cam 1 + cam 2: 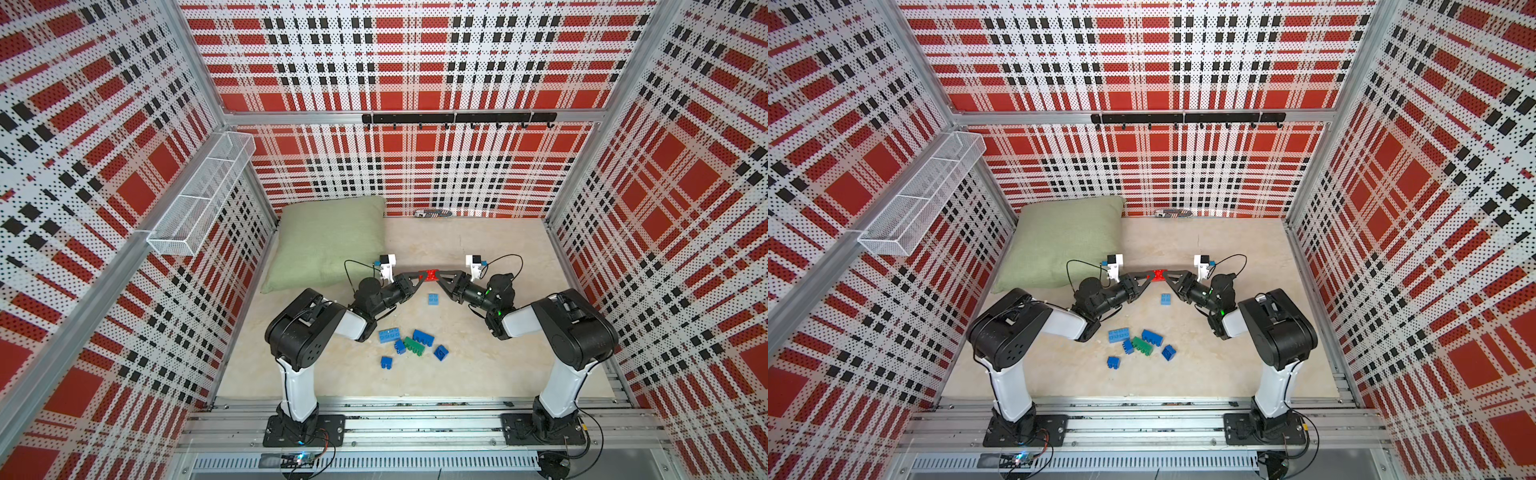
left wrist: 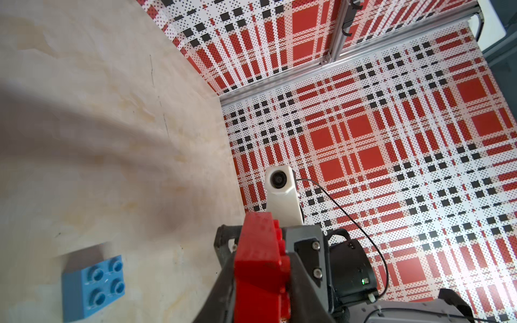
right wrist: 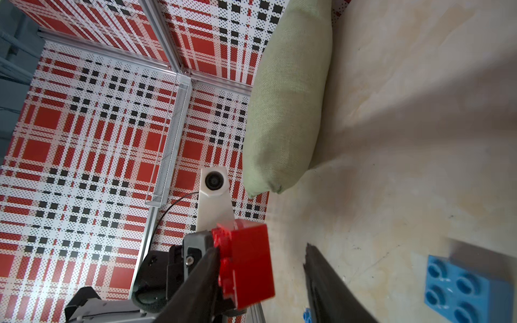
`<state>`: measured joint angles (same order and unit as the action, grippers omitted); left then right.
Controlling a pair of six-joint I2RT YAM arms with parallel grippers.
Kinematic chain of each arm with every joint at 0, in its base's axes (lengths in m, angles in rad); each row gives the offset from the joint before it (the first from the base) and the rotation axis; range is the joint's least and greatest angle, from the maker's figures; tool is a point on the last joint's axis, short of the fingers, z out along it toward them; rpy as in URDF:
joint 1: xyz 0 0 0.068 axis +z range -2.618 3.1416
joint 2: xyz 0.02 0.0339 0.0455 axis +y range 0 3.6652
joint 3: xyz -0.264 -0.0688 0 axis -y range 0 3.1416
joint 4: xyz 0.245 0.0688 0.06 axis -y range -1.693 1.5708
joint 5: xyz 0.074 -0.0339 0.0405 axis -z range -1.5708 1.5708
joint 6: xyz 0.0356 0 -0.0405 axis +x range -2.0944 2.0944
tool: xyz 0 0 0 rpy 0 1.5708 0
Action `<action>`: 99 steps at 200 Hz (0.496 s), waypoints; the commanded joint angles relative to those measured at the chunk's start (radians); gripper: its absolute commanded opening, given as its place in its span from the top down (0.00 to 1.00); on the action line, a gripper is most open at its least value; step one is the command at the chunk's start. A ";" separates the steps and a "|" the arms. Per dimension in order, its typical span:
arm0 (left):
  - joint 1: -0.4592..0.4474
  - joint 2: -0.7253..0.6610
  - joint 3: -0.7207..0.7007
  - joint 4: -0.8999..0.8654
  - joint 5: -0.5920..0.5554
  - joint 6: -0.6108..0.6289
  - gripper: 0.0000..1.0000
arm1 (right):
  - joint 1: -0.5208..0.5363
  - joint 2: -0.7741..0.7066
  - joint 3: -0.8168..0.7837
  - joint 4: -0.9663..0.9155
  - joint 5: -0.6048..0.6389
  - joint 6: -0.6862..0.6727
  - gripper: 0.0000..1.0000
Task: Assemble a heart with lego
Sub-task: Assemble the lego brick with the lego brick.
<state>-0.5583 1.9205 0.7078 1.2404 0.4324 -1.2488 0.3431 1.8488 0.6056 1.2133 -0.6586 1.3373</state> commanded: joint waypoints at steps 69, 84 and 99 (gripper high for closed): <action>-0.024 0.113 0.050 0.031 0.000 -0.037 0.83 | -0.034 0.035 0.004 -0.022 -0.047 -0.063 0.67; -0.028 0.135 0.062 0.021 0.005 -0.031 0.82 | -0.042 0.045 -0.003 -0.027 -0.048 -0.074 0.68; -0.035 0.154 0.072 0.014 0.005 -0.022 0.77 | -0.045 0.056 -0.009 -0.025 -0.049 -0.082 0.69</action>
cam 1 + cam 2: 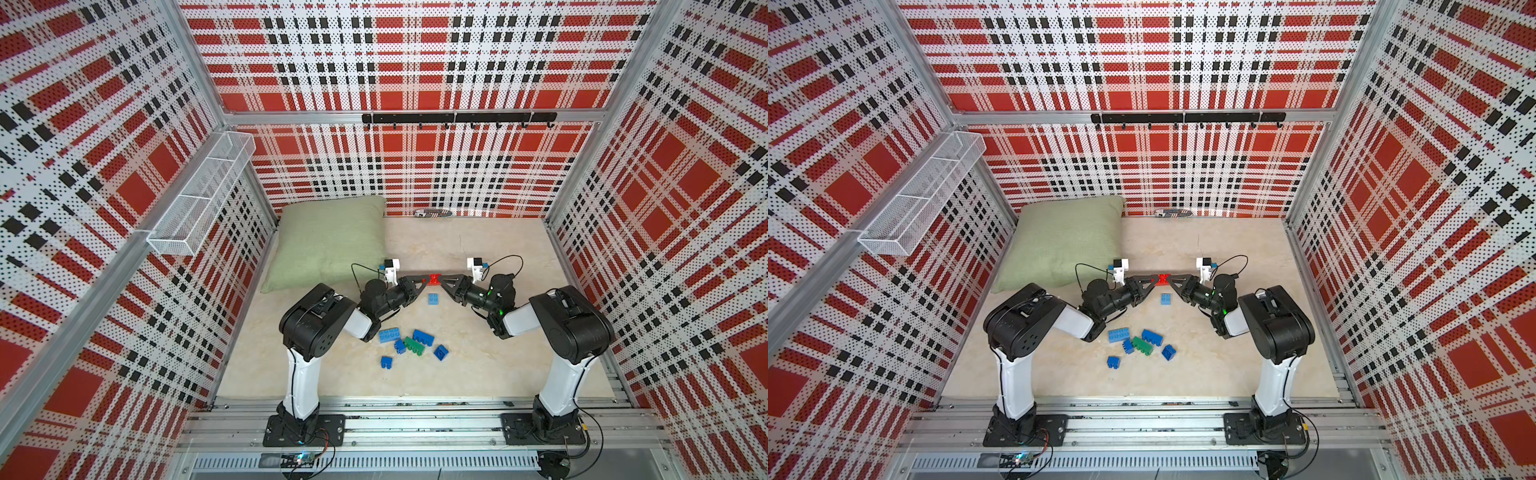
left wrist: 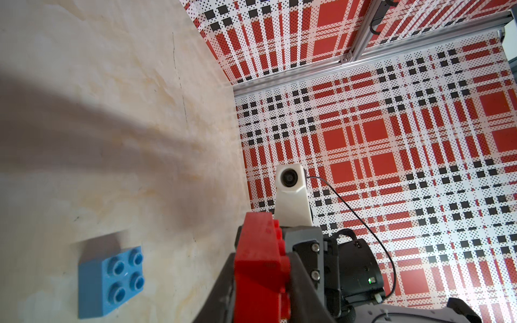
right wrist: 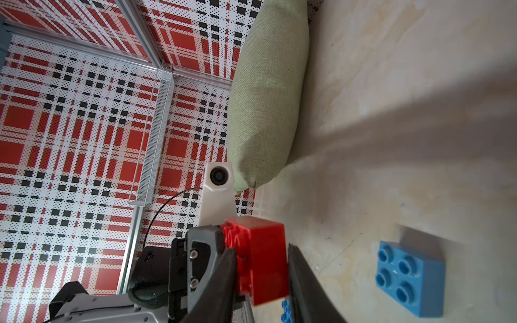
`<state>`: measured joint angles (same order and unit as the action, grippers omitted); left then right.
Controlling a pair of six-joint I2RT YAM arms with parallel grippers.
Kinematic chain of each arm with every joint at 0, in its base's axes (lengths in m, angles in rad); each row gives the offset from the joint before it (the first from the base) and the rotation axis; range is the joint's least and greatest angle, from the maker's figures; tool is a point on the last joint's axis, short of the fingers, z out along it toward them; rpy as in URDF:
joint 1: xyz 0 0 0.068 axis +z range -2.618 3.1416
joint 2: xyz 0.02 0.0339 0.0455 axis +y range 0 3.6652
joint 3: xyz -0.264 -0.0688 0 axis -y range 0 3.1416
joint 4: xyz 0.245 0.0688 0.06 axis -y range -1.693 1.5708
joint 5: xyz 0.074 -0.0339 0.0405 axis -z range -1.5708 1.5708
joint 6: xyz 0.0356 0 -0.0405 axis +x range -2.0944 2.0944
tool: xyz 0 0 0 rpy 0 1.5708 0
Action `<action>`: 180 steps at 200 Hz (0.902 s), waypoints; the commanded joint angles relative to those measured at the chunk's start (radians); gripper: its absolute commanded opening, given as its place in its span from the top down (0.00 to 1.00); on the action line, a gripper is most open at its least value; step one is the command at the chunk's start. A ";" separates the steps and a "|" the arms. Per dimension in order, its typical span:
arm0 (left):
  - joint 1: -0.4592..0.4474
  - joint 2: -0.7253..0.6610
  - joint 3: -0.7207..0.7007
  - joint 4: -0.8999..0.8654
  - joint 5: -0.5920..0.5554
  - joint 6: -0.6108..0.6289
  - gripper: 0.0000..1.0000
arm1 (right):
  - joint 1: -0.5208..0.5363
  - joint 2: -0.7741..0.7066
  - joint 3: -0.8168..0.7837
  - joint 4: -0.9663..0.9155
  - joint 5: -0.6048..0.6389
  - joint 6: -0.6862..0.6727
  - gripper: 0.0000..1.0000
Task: Assemble a heart with lego
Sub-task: Assemble the lego brick with the lego brick.
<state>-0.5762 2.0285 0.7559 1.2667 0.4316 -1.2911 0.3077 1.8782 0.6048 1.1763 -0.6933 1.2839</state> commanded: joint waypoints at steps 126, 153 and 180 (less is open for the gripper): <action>0.009 0.018 0.056 -0.302 -0.082 0.236 0.54 | -0.036 0.148 -0.004 0.006 -0.017 -0.075 0.70; 0.003 0.022 0.073 -0.312 -0.089 0.257 0.55 | -0.035 0.149 0.008 -0.046 -0.003 -0.109 0.70; 0.011 0.038 0.088 -0.336 -0.086 0.272 0.57 | -0.032 0.164 0.011 -0.032 0.002 -0.100 0.70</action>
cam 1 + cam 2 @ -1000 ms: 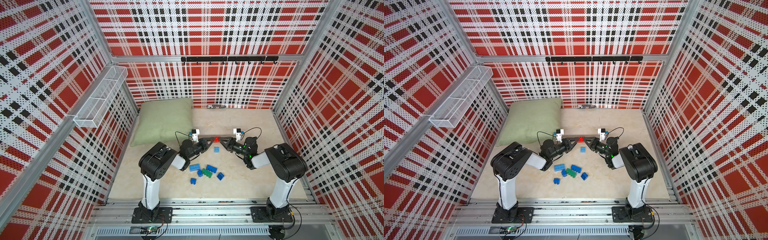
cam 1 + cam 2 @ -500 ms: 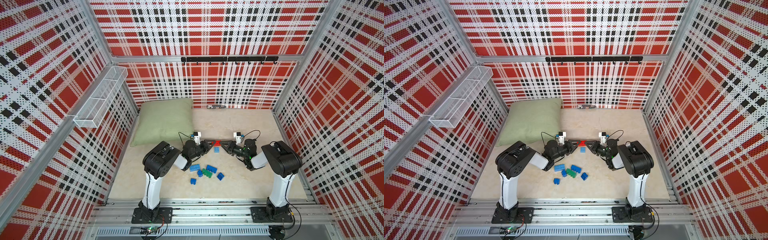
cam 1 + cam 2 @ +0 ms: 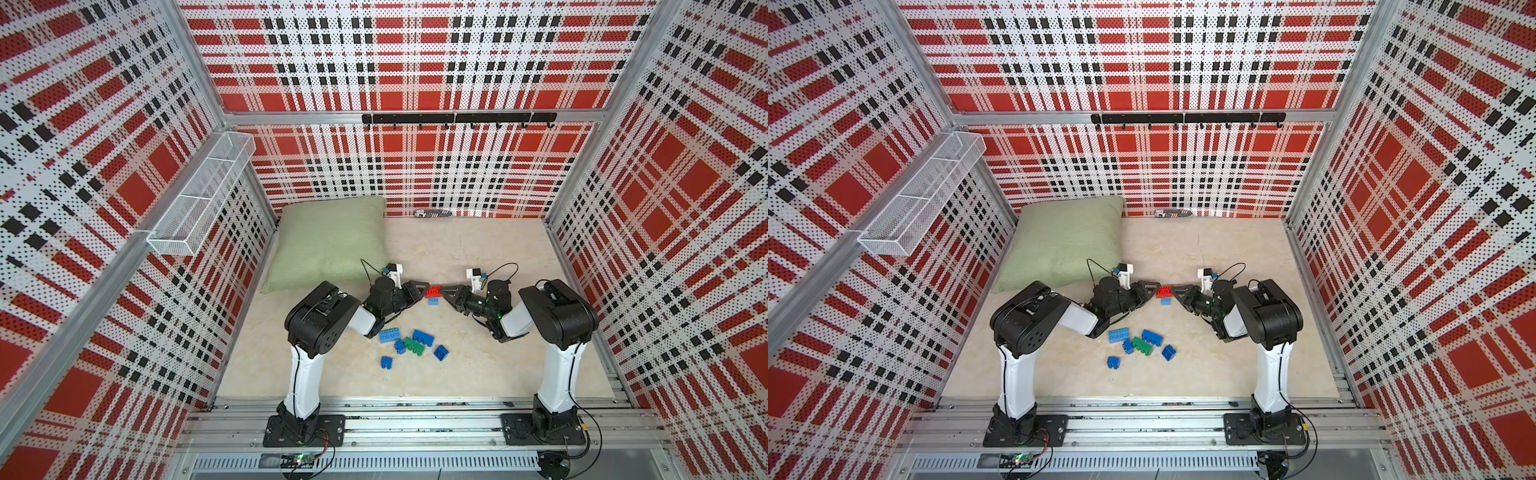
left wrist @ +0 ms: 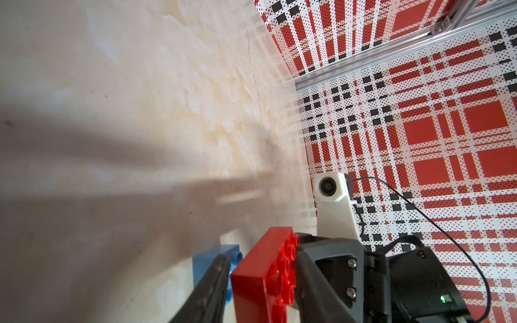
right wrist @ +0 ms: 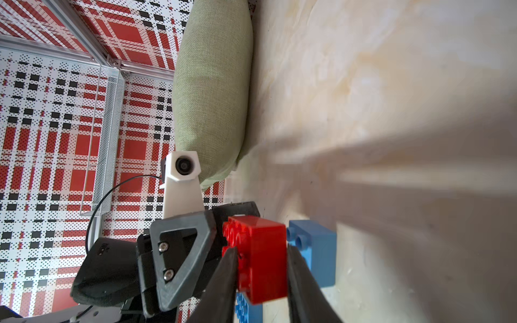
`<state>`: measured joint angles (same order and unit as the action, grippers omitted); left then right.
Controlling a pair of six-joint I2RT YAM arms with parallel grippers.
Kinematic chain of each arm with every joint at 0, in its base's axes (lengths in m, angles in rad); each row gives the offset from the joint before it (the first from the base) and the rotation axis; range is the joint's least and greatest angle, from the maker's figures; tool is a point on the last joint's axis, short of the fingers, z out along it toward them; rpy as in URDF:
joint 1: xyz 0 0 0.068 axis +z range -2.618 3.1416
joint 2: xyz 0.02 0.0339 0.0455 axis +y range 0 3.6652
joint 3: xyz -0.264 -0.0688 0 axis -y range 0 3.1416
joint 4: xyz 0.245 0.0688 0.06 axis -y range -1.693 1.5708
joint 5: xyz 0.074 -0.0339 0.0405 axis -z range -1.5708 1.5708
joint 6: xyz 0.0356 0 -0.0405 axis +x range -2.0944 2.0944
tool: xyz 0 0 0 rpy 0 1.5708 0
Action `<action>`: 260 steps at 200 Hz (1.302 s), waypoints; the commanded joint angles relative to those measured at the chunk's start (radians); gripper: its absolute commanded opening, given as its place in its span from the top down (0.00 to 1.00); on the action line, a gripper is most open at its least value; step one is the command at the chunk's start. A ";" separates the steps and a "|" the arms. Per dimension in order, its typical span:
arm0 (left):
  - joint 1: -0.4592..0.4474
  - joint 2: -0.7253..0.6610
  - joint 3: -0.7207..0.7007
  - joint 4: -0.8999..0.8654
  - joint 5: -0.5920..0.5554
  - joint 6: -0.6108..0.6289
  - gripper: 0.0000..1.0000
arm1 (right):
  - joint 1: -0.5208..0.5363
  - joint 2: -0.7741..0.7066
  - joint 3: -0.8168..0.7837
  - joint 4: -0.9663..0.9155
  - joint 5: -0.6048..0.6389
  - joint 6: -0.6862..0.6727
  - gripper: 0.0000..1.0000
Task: Assemble a heart with lego
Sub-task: Assemble the lego brick with the lego brick.
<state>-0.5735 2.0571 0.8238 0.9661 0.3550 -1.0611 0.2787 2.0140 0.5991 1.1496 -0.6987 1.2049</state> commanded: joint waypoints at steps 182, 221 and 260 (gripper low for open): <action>-0.008 0.020 0.068 -0.204 -0.051 0.177 0.58 | 0.064 0.052 -0.046 0.033 0.143 0.028 0.70; -0.019 -0.005 0.040 -0.207 -0.054 0.193 0.58 | 0.068 0.054 -0.079 0.071 0.138 0.044 0.70; -0.025 0.009 0.067 -0.228 -0.059 0.199 0.58 | 0.079 0.006 -0.094 0.020 0.177 0.027 0.70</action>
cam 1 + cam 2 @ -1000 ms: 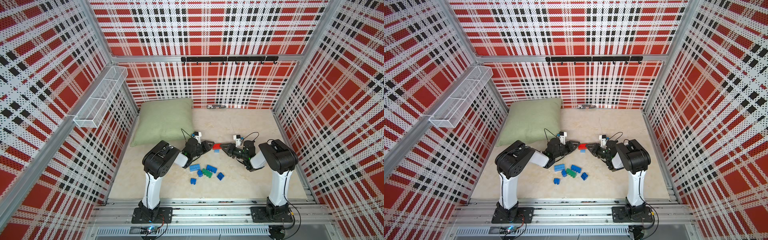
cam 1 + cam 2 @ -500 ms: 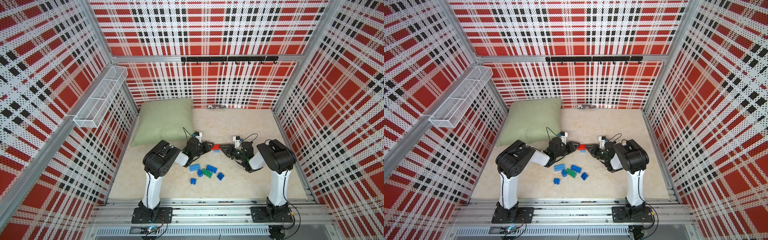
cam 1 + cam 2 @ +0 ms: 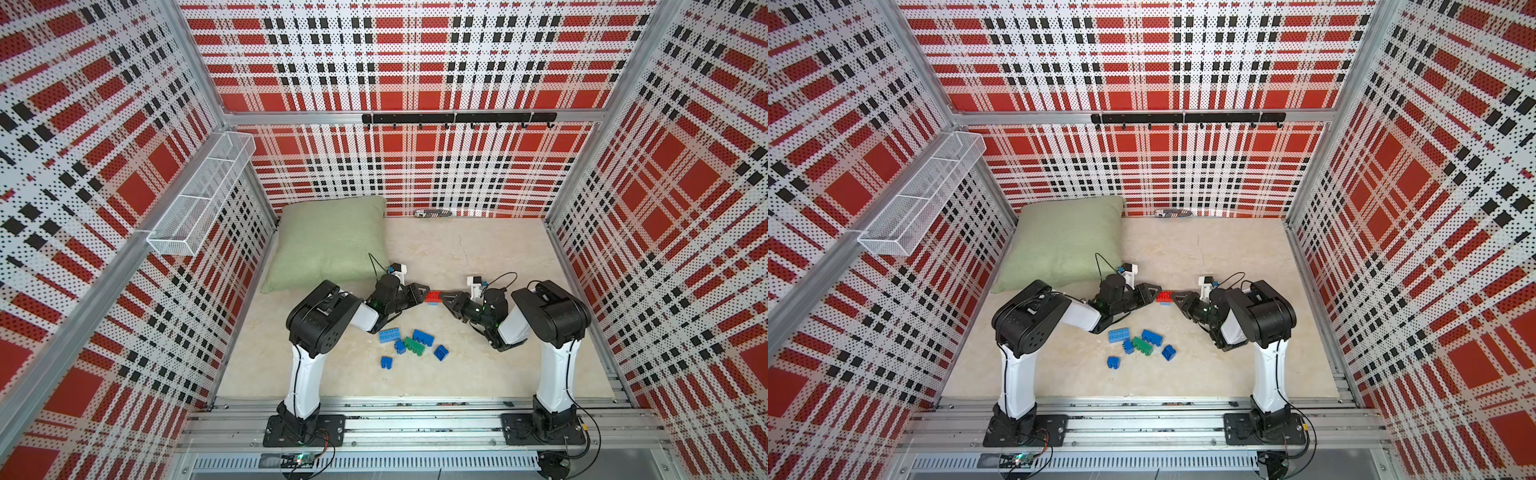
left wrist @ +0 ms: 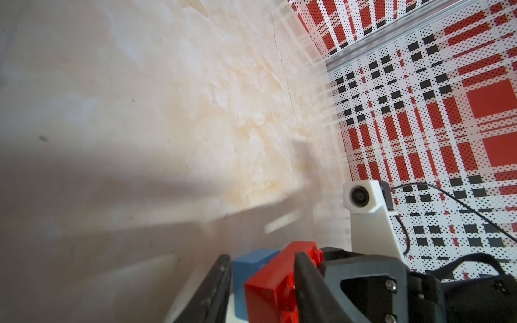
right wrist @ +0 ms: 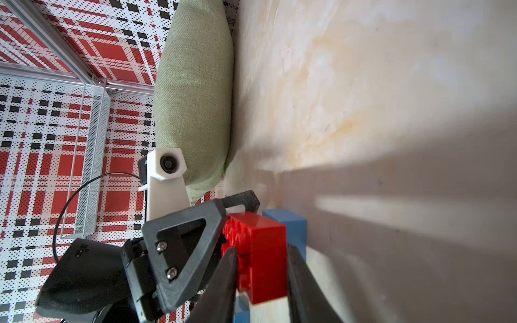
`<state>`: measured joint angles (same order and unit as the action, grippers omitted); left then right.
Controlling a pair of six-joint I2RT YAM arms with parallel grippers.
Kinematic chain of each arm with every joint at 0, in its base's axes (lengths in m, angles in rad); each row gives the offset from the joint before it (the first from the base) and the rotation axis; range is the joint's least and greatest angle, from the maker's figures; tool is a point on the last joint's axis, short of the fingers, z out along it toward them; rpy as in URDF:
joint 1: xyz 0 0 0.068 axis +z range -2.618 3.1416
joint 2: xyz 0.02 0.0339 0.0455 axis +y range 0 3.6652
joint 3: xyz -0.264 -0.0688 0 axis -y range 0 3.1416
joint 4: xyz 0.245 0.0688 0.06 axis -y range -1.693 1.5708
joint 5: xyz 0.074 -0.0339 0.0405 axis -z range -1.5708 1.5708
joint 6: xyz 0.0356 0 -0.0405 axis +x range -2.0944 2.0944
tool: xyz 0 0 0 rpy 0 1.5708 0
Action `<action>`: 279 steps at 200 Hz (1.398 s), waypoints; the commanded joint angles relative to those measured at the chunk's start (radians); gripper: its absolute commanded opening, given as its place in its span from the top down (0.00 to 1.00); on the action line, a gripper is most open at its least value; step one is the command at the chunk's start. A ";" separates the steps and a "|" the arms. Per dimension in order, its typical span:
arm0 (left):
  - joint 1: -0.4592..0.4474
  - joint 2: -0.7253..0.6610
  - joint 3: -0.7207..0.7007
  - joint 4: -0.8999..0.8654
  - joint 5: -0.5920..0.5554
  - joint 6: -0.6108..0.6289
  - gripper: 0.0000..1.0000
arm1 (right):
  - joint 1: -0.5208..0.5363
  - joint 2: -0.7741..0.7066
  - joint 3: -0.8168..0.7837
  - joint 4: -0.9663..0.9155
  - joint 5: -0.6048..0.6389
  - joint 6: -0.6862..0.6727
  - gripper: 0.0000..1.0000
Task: Assemble a heart with lego
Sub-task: Assemble the lego brick with the lego brick.
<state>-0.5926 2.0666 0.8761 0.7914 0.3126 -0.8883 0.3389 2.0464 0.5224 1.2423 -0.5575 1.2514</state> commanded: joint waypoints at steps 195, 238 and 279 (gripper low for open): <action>-0.075 -0.020 0.049 -0.225 -0.135 0.121 0.58 | -0.035 -0.006 0.004 -0.201 0.006 -0.029 0.69; -0.072 -0.012 0.003 -0.241 -0.178 0.105 0.58 | -0.024 -0.005 0.029 -0.329 0.021 -0.092 0.69; -0.098 0.025 -0.036 -0.233 -0.216 0.086 0.58 | -0.024 -0.022 0.052 -0.452 0.060 -0.143 0.69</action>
<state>-0.6643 2.0422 0.8970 0.6815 0.0975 -0.8062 0.3138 2.0060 0.5793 1.0538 -0.5823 1.1561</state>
